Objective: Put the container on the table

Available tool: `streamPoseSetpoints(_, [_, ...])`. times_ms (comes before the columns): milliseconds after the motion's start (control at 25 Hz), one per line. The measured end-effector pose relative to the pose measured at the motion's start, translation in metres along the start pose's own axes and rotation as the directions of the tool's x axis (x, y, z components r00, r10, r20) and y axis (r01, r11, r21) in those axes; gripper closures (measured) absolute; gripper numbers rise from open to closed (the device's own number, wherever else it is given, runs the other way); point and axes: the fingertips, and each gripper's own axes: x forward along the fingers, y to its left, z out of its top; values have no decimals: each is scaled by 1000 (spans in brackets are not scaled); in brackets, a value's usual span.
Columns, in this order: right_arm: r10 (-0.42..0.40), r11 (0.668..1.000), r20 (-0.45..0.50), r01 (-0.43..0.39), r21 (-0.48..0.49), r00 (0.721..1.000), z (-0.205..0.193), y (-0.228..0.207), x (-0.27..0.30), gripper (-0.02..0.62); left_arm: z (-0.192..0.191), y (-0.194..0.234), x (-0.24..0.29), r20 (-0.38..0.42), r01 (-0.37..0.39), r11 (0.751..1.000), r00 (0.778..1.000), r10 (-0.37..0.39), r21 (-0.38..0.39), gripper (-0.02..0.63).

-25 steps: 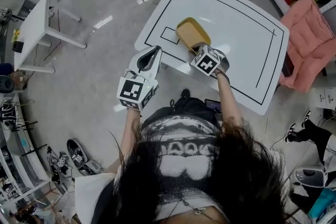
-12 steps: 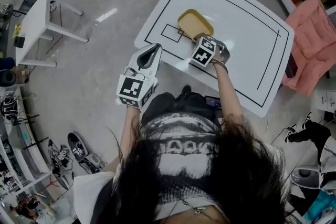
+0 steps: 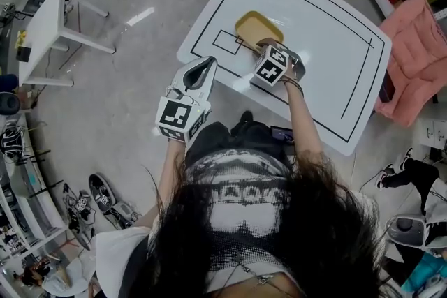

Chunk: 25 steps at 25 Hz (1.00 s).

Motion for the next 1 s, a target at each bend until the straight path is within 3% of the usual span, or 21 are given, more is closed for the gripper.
streamPoseSetpoints(240, [-51, 994, 113, 38, 107, 992, 22, -7, -28, 479, -1, 4, -3, 5, 13, 1000, 1000, -13, -6, 606])
streamPoseSetpoints(520, [-137, 972, 260, 79, 223, 956, 53, -2, -81, 483, 3, 6, -5, 26, 61, 998, 998, -60, -15, 606])
streamPoseSetpoints(1000, [-281, 911, 344, 136, 390, 896, 91, 51, -153, 523, 0, 19, -55, 63, 141, 990, 988, -140, -12, 606])
